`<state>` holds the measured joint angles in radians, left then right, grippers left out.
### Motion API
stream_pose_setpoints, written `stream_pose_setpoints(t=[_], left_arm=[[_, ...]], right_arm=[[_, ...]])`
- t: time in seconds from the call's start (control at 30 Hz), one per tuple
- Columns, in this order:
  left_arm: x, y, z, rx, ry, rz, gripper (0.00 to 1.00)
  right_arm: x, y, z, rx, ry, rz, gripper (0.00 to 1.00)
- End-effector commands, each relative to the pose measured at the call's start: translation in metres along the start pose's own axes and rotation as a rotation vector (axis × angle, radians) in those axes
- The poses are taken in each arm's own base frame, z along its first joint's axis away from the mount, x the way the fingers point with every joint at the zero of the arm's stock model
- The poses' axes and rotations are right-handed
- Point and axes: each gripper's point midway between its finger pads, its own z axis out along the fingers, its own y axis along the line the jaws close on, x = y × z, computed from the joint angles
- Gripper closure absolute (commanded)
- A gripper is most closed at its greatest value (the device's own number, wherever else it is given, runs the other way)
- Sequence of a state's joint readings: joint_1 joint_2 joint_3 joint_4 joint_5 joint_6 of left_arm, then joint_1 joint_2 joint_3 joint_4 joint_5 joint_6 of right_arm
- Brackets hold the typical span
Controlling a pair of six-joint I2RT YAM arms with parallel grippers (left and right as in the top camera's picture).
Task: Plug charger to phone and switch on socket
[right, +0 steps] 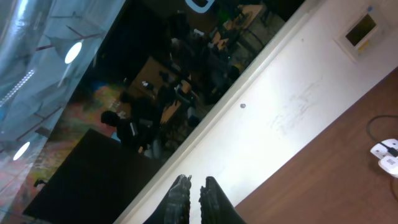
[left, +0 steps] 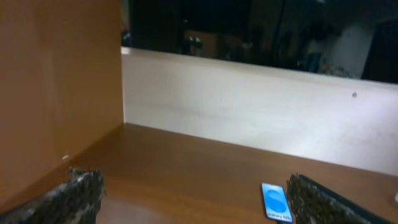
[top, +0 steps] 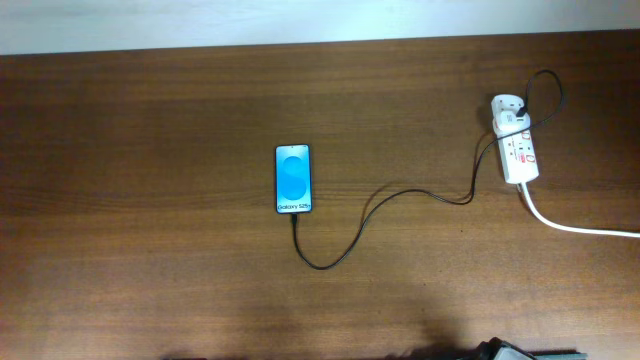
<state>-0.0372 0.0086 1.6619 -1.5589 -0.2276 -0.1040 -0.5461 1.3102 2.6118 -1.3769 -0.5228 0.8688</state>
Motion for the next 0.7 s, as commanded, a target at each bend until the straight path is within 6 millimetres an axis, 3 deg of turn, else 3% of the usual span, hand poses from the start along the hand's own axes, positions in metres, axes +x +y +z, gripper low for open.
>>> stream_pose_setpoints(t=[0.0,0.1,0.17,0.3,0.4,0.43,0.67], left_arm=[[0.005,-0.026,0.033,0.104,0.037,0.079,0.01],[0.007,-0.051,0.072,0.197,0.036,0.124,0.01],[0.027,-0.061,0.113,0.208,0.084,0.129,0.01],[0.067,-0.081,0.161,0.28,0.157,0.131,0.01],[0.115,-0.088,0.186,0.306,0.267,0.135,0.01],[0.122,-0.089,0.193,0.306,0.272,0.135,0.01],[0.125,-0.094,0.222,0.313,0.176,0.199,0.01]], right_arm=[[0.003,0.003,0.0,-0.016,0.018,0.003,0.88],[0.004,0.005,-0.004,-0.022,0.012,-0.002,0.87],[0.005,0.008,-0.008,-0.028,0.006,-0.007,0.87],[0.007,0.009,-0.012,-0.031,0.004,-0.01,0.87],[0.007,0.008,-0.012,-0.027,0.007,-0.007,0.87],[0.007,0.008,-0.012,-0.027,0.007,-0.006,0.87],[0.011,0.01,-0.011,-0.033,0.018,-0.014,0.82]])
